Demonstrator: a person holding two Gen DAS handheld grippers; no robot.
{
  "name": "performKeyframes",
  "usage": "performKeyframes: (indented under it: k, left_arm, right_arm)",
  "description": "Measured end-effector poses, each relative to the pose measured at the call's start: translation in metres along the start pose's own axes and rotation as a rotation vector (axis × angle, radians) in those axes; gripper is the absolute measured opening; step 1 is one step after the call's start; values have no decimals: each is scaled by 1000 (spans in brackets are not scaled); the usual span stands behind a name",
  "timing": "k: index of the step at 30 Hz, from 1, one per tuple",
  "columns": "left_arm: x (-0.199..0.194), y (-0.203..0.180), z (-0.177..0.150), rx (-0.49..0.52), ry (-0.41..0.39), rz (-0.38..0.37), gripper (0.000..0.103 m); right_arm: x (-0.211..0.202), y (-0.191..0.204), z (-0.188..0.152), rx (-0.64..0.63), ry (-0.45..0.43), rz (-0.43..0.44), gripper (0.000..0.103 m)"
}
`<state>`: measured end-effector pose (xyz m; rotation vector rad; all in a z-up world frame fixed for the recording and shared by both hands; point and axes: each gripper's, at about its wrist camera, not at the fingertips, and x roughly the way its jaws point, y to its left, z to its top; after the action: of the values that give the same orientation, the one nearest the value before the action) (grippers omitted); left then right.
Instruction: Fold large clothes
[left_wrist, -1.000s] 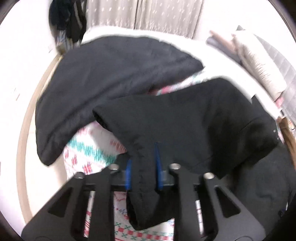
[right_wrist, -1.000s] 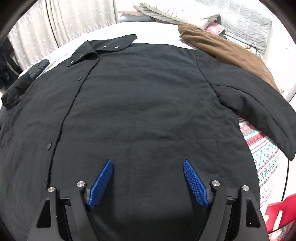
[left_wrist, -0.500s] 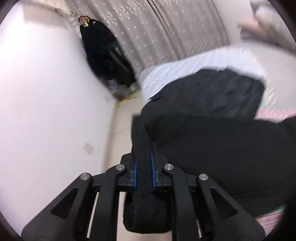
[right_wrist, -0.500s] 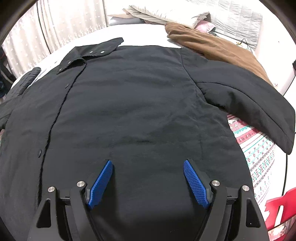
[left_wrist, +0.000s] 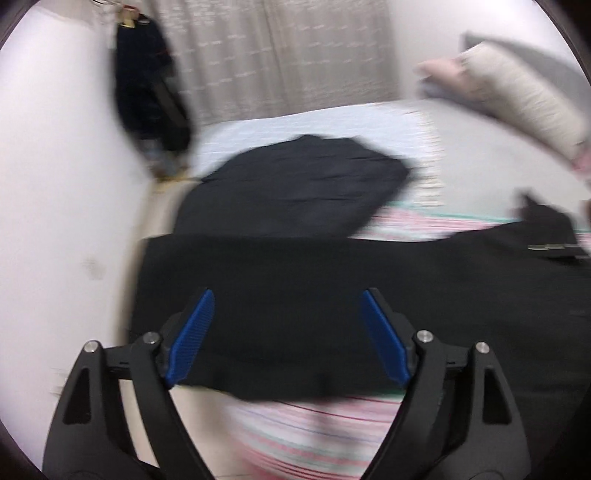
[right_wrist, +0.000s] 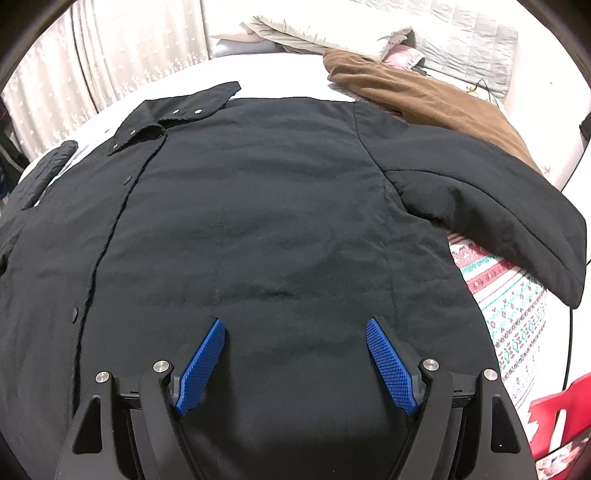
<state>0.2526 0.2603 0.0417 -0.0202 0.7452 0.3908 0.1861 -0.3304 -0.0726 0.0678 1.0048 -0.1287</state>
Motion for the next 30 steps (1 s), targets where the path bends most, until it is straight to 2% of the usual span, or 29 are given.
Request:
performKeyframes:
  k: [3,5,8,9,10,11,13,15,18,21,23,27,30]
  left_arm:
    - [-17,-59,-30,26,17,-212,85]
    - [-18,-93,-59,21,44,-351,85]
    - [-7,-126,-99,45,135,-447,85]
    - [1,-135,-117,71,179,-462,85]
    - [4,-140,-133,110,187,-433,85]
    - [0,-139,-141,136,156,-421,85]
    - [-9,-129,-139,125,163,-460,86]
    - [-10,-116,-142,128,206,-486,87]
    - [-20,-110,-151,214,246,-498,87]
    - [-40,-111,-151,302,280,-433,87]
    - [-54,-118,-147,299,276,-417,87]
    - [-80,-140,-114,237,241,-489,87]
    - [-84,-162,-94,157,234,-497,99]
  right_arm:
    - [6,2,-3,-44,-15,-19,82]
    - [8,-3,-8,-58,-42,0,84]
    - [6,-16,-16,-48,-79,44,84]
    - [4,-21,-19,-48,-86,55,86]
    - [4,-28,-22,-40,-85,64,86]
    - [3,-36,-26,-28,-81,88,87]
    - [-4,-56,-36,8,-96,178,87]
    - [-13,-78,-47,49,-110,250,87]
    - [-24,-103,-66,56,-112,235,87]
    - [-37,-118,-83,46,-125,233,87]
    - [-40,-124,-81,64,-106,260,87]
    - [-39,-132,-55,121,-64,221,87]
    - [-34,-140,-35,159,-70,228,87]
